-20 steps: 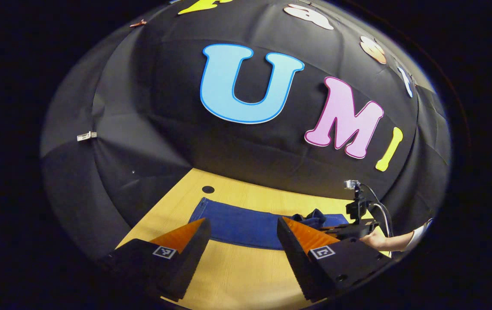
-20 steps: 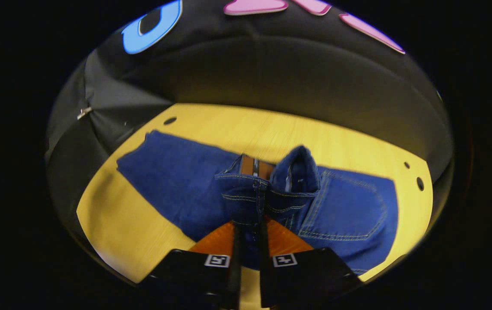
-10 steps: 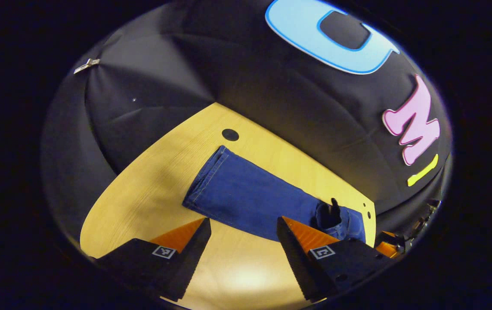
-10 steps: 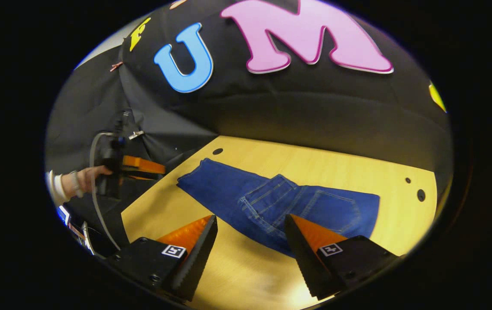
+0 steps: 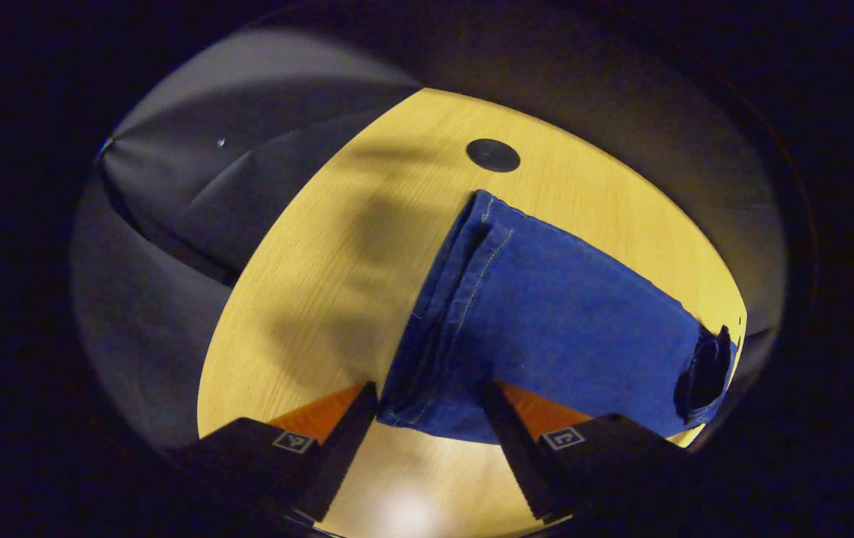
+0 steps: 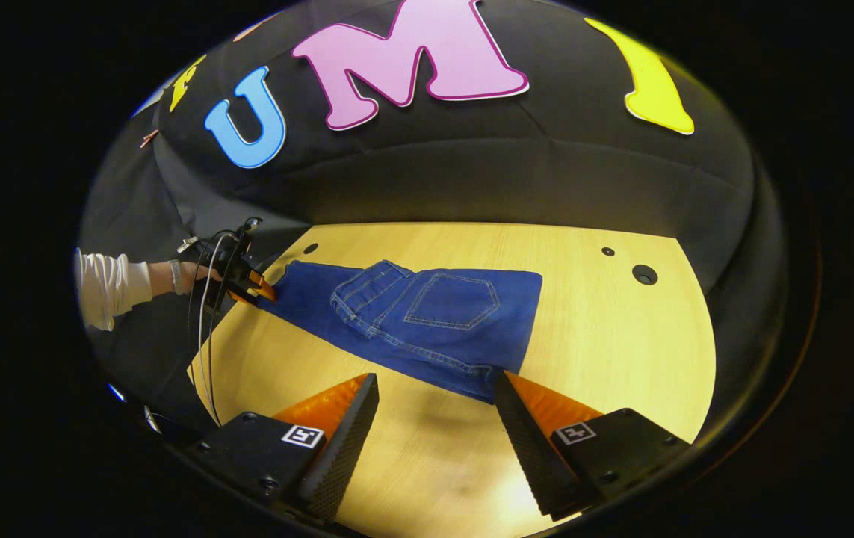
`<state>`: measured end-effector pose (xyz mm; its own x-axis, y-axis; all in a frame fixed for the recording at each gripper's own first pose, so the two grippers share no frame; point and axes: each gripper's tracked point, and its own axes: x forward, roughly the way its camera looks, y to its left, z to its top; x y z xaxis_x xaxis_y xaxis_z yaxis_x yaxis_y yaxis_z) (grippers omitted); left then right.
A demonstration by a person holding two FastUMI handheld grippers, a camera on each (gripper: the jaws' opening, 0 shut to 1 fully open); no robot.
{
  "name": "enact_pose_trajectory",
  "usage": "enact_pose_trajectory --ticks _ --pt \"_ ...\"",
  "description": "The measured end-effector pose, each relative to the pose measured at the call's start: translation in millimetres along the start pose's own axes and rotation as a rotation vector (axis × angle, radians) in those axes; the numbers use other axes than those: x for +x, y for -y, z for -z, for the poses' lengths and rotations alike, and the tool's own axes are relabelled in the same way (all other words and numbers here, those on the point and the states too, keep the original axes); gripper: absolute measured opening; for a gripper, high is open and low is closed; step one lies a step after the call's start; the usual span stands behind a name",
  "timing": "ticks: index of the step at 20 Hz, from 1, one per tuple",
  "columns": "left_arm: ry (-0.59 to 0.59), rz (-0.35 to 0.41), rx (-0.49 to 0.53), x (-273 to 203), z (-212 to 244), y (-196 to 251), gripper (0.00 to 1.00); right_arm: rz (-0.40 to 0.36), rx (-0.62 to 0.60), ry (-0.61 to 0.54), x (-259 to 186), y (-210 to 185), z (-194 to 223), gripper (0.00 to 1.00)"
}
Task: Grasp the waist and the cuffs of the jeans and fold them to make the two legs overlap; first hold the waist and fold one-third of the jeans toward the cuffs, then hold the cuffs and fold the remaining one-third in the same direction to finish folding.
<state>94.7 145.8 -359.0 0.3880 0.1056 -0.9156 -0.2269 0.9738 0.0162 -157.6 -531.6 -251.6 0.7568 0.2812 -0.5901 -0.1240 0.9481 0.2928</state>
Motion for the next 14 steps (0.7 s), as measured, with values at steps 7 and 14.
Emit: enact_pose_trajectory --ticks 7,14 --pt "0.017 0.056 0.054 -3.2 -2.2 23.0 0.88 -0.022 0.040 -0.020 2.0 -2.1 -1.4 0.95" --pt "0.087 0.198 -0.036 -23.7 -10.0 74.0 0.14 -0.019 0.024 0.002 -4.5 -2.3 -6.2 0.95"
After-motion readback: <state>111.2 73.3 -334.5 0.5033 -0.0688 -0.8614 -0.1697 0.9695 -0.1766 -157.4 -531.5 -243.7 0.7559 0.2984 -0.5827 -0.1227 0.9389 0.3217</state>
